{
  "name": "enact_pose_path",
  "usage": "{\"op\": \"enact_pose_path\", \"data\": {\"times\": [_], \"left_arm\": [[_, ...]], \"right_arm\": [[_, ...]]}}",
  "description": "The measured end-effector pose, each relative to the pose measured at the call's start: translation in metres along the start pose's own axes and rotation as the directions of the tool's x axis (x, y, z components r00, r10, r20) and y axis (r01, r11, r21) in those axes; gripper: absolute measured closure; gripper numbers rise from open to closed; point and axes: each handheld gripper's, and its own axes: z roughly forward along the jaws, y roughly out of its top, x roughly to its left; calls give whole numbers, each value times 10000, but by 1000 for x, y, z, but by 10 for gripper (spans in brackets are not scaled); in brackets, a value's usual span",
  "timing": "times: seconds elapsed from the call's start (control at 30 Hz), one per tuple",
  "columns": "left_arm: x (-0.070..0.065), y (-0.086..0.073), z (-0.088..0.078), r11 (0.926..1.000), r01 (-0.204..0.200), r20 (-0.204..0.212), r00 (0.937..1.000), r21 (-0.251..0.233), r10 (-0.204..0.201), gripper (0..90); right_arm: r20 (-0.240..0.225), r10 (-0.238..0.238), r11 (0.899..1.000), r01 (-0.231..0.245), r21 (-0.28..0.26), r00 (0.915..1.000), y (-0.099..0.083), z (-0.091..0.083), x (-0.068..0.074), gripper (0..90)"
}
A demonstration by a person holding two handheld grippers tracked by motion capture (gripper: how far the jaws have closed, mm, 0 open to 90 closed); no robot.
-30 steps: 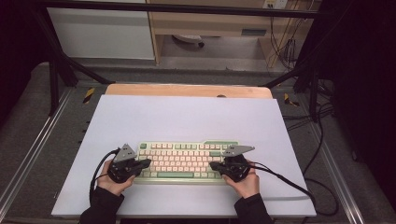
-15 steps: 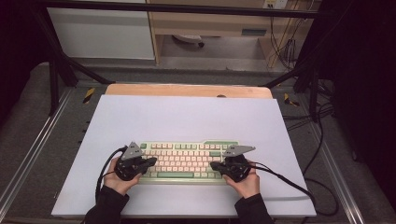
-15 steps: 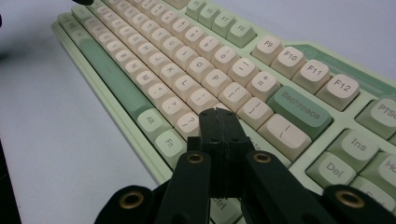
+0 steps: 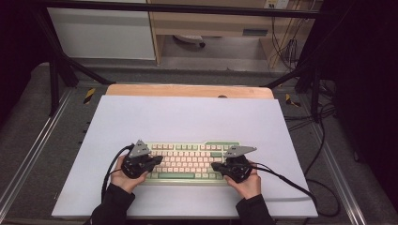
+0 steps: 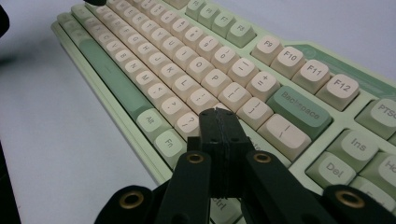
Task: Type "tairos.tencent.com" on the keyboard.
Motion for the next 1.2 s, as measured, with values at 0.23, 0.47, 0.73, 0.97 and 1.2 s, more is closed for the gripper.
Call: {"op": "enact_pose_path", "data": {"times": [0.23, 0.47, 0.73, 0.97, 1.2], "left_arm": [[-4, 8, 9, 9999, -112, 4, 9999, 49, 112, 897], [-7, 13, 18, 9997, -212, -32, 9998, 131, 213, 897], [-8, 16, 30, 9995, -198, -73, 9998, 247, 200, 897], [-9, 14, 38, 9991, -220, -65, 9997, 365, 223, 896], [-10, 13, 41, 9989, -270, -31, 9996, 393, 272, 897]], "right_arm": [[-17, -43, 10000, 43, -11, 10000, 0, 0, 0, 900], [-31, 2, 10000, -2, -2, 10000, 0, 0, 0, 900], [-53, -10, 10000, 10, -4, 10000, 0, 1, 0, 900], [-44, 1, 10000, -1, 9, 10000, 0, 0, 0, 900], [-39, -1, 10000, 1, -44, 10000, 0, 0, 0, 900]]}}
